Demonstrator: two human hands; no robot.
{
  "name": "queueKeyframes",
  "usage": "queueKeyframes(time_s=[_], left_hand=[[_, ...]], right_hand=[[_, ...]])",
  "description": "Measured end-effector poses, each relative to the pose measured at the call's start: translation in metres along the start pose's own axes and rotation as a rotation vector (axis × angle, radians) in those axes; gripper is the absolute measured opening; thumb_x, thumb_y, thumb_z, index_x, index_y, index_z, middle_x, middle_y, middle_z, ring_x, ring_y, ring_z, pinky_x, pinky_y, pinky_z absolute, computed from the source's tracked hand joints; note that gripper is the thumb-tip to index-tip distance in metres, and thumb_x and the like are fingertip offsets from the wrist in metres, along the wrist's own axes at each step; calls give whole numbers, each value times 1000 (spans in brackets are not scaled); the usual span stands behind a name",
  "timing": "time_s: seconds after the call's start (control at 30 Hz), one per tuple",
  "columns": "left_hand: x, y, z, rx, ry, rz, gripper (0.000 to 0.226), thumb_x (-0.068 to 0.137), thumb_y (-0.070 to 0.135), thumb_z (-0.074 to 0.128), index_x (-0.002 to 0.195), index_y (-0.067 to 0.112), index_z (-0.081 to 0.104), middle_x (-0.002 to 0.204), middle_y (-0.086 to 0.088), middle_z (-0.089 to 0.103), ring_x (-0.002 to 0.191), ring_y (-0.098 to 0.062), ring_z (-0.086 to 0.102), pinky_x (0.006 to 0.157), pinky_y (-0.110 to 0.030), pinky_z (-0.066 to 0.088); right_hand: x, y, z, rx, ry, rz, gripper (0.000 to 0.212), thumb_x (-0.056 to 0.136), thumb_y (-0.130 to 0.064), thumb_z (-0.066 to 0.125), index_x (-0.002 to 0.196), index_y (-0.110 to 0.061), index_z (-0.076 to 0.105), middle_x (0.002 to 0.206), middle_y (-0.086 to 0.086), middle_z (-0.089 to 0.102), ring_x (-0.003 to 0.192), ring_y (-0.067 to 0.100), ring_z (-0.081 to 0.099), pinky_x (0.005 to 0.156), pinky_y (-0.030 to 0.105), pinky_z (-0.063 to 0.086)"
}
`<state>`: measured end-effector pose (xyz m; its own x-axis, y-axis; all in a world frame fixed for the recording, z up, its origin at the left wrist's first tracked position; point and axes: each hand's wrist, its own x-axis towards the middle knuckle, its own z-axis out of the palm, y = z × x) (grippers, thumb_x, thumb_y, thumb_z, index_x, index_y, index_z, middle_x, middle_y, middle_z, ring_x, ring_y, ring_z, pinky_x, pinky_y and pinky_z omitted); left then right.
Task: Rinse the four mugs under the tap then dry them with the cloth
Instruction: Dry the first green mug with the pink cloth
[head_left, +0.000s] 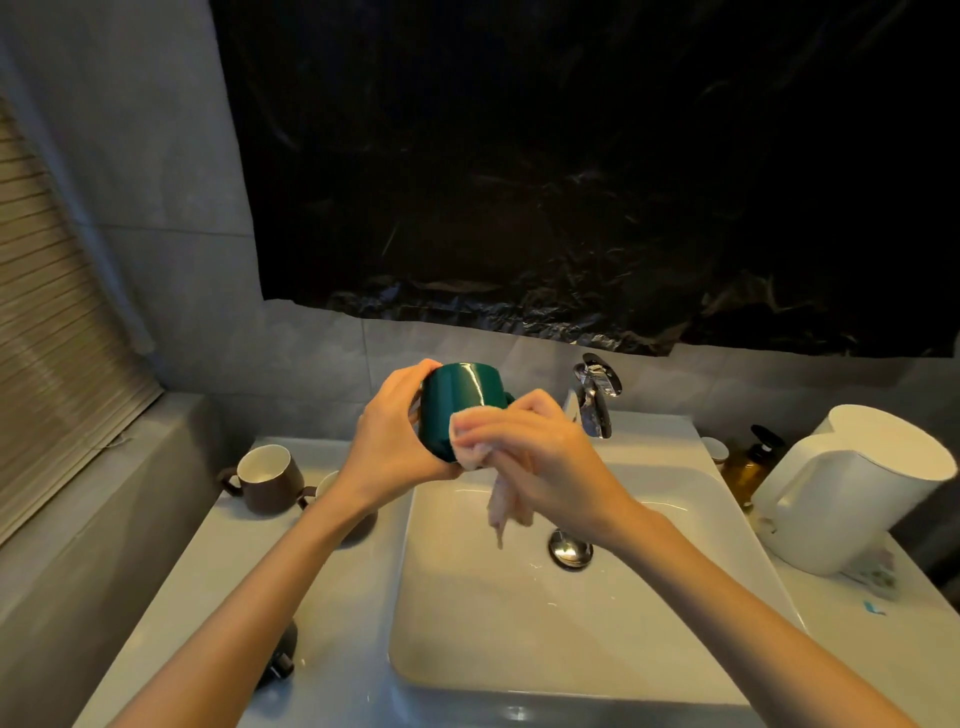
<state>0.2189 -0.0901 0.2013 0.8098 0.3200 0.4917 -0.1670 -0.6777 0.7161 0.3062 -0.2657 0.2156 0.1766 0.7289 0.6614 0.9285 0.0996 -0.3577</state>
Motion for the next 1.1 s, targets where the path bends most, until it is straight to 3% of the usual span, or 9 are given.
queueKeyframes(time_s=[0.1,0.17,0.27,0.47,0.63,0.83,0.9,1.0,1.1], left_hand=[[0,9,4,44,-25,20,77,48,46,83,111,52,39,112,27,49,107,1,51,85,-14,46],[0,9,7,45,-25,14,80,49,41,87,115,46,42,113,20,51,108,0,50,83,-6,42],[0,4,5,89,-23,-12,86,48,46,87,123,29,48,116,11,54,109,-5,51,87,-17,48],[0,12,6,172,-17,-35,79,45,51,78,115,35,46,110,18,52,100,-5,54,83,-37,52],[0,17,10,153,-41,-35,77,44,52,78,112,41,44,108,22,50,103,-4,51,84,-36,53],[2,11,12,274,-71,-33,81,50,42,85,121,29,47,118,13,52,101,-6,53,76,-26,43],[1,14,16,247,-85,-17,74,50,41,83,115,31,48,112,18,52,102,-3,50,74,-29,45],[1,15,19,228,-97,-17,84,47,41,82,122,33,46,117,17,50,104,-5,51,81,-38,51],[1,10,17,236,-95,-21,88,47,44,86,124,34,44,120,16,49,104,-5,52,85,-37,53]], right_hand=[[19,8,0,-51,82,31,14,90,-3,63,99,-11,72,114,-8,68,102,-17,43,87,28,40],[28,17,-2,-77,191,133,20,89,0,61,98,-13,73,110,-14,67,102,-21,44,87,35,43],[17,18,-2,-62,211,180,23,90,-1,60,102,-15,72,114,-16,66,99,-7,53,88,33,44],[6,8,2,-55,15,57,16,92,-9,62,104,-13,71,119,-8,67,101,-4,47,87,20,37],[21,22,1,-79,245,260,23,91,-2,58,101,-17,73,109,-14,70,96,-9,53,87,31,44],[-2,6,4,-136,-31,19,15,92,-5,60,102,-12,70,117,-9,66,102,-8,44,86,17,33],[8,13,4,-171,16,63,14,92,-5,59,96,-14,69,110,-14,67,95,5,52,85,19,35],[18,25,2,-170,200,262,19,93,-4,56,94,-18,70,101,-23,64,92,-7,54,86,20,38],[9,34,-5,-55,178,533,23,96,-7,51,102,-19,70,98,-17,64,93,-4,57,83,11,42]])
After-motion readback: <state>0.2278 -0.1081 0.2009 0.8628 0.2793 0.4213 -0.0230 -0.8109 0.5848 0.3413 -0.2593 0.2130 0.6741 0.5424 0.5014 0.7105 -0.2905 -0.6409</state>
